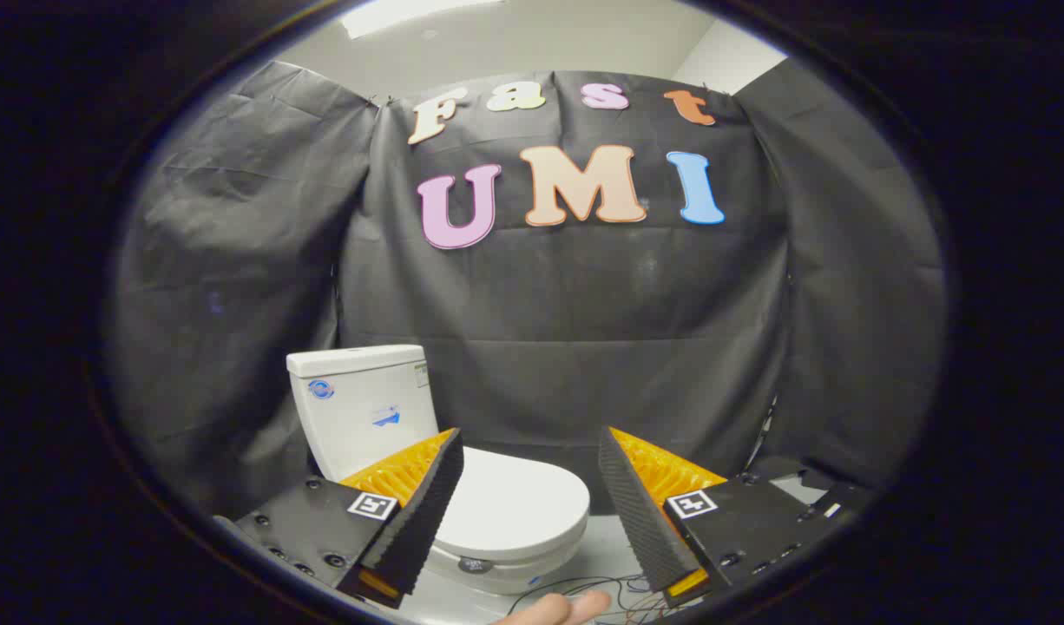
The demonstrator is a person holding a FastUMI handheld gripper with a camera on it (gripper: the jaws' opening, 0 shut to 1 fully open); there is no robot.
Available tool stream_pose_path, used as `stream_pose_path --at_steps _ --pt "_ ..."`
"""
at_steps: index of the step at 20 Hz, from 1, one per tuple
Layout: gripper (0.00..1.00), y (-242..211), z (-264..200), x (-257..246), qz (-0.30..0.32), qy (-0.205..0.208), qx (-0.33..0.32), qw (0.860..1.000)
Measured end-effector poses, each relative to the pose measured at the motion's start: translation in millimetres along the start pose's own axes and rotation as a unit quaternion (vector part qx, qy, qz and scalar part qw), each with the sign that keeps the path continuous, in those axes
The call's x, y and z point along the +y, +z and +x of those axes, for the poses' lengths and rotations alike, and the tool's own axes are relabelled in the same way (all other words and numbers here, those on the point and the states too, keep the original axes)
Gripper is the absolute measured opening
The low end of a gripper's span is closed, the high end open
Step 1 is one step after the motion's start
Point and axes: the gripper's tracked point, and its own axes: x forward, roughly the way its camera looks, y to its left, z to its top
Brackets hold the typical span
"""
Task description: Open the toilet lid.
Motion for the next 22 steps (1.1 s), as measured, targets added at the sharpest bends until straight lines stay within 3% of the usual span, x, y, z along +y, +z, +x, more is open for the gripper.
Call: stream_pose_path --at_steps 6,10,22 --pt "0.97 -81.5 48.6 34.5 0.035 0.031 0.044 0.998" --pt "0.97 -152.7 51.1 44.2 0.097 0.015 0.101 0.990" --pt "0.99 -162.9 48.5 79.8 0.096 0.011 0.117 0.988"
